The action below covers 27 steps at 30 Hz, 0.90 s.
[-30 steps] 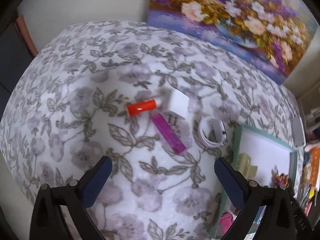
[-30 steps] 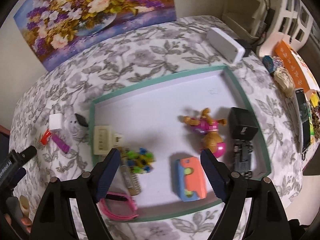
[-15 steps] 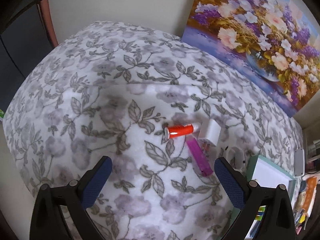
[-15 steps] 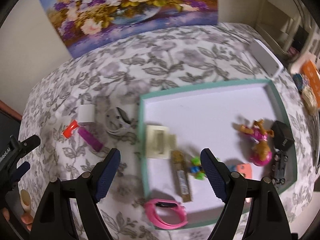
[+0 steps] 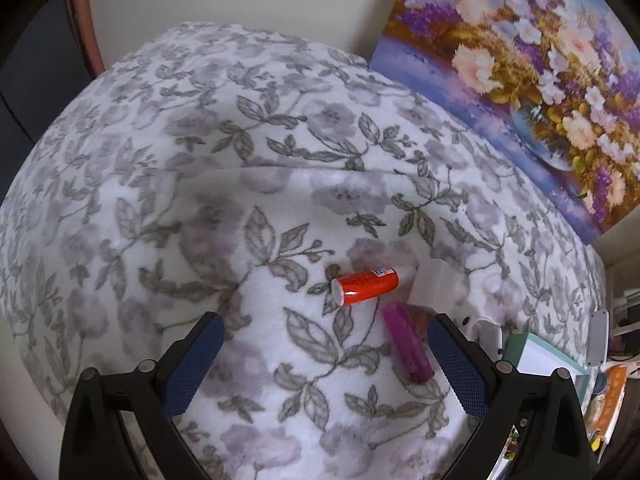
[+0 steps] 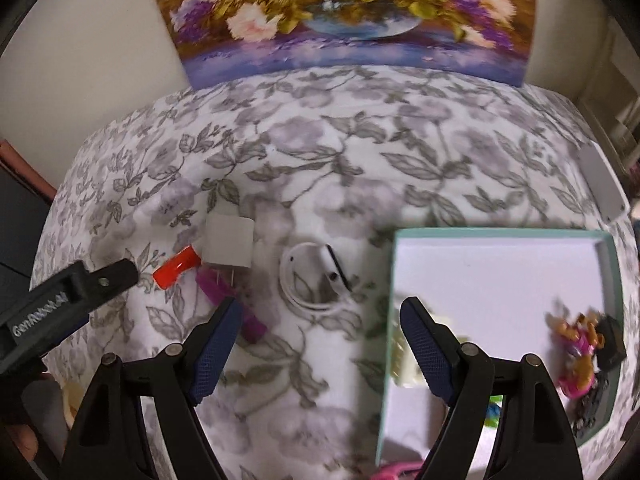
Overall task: Organize rigid objects
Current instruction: 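Move the left tool toward the red bottle while the right tool approaches the white watch band, then grasp the red bottle with the left tool while the right tool grasps the white watch band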
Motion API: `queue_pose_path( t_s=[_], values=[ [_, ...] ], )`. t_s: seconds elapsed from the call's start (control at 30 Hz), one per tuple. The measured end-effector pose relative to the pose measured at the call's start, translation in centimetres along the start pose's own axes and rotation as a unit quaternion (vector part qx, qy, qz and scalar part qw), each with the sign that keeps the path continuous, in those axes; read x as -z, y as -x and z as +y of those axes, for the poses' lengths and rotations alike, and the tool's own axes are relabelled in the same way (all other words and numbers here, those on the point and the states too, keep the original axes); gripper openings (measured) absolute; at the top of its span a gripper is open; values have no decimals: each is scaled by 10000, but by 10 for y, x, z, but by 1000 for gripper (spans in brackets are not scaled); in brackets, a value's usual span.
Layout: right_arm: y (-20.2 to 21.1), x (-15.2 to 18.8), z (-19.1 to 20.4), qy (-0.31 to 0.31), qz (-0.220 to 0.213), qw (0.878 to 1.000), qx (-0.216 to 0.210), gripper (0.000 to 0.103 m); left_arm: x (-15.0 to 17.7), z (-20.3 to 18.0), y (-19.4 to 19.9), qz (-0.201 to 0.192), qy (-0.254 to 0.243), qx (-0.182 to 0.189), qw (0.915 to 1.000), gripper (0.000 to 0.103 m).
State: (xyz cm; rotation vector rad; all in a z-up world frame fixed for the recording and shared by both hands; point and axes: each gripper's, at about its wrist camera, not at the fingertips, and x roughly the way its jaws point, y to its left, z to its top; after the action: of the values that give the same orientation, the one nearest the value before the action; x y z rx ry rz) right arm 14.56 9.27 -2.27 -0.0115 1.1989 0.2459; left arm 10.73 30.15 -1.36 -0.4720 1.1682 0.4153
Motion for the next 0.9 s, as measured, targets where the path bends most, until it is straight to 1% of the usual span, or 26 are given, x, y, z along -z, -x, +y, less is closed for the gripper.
queue_pose_path(
  t_s=[0.17, 0.23, 0.27, 0.33, 0.4, 0.5, 0.57, 0.67, 0.73, 0.77, 0.83, 0.9],
  values=[
    [-27, -5, 5, 134, 199, 9997, 75, 75, -10, -9, -30, 174, -209, -144, 9995, 102],
    [-35, -5, 4, 124, 267, 9995, 63, 72, -13, -13, -44, 246, -295, -177, 9991, 96],
    [-38, -6, 3, 111, 287, 9995, 56, 71, -14, -14, -50, 291, -331, -203, 9988, 96],
    [-43, -8, 2, 110, 314, 9994, 64, 65, -14, -16, -60, 346, -369, -246, 9984, 95],
    [-46, -9, 2, 107, 313, 9994, 55, 65, -15, -19, -68, 362, -437, -237, 9981, 95],
    [-50, -11, 3, 143, 328, 9993, 59, 64, -16, -26, -75, 353, -613, -266, 9971, 87],
    [-53, -11, 4, 177, 340, 9992, 84, 63, -16, -30, -78, 342, -706, -223, 9967, 85],
    [-58, -10, 6, 214, 378, 9990, 125, 61, -16, -36, -81, 289, -870, -235, 9955, 75],
    [-61, -9, 6, 225, 412, 9988, 132, 59, -16, -39, -83, 262, -986, -172, 9946, 66],
    [-63, -8, 7, 234, 422, 9987, 133, 58, -16, -39, -83, 258, -1006, -145, 9945, 63],
    [-65, -8, 8, 254, 430, 9986, 154, 57, -17, -39, -84, 243, -1045, -193, 9940, 54],
    [-67, -6, 9, 286, 421, 9985, 216, 56, -17, -40, -84, 206, -1134, -280, 9929, 48]
  ],
)
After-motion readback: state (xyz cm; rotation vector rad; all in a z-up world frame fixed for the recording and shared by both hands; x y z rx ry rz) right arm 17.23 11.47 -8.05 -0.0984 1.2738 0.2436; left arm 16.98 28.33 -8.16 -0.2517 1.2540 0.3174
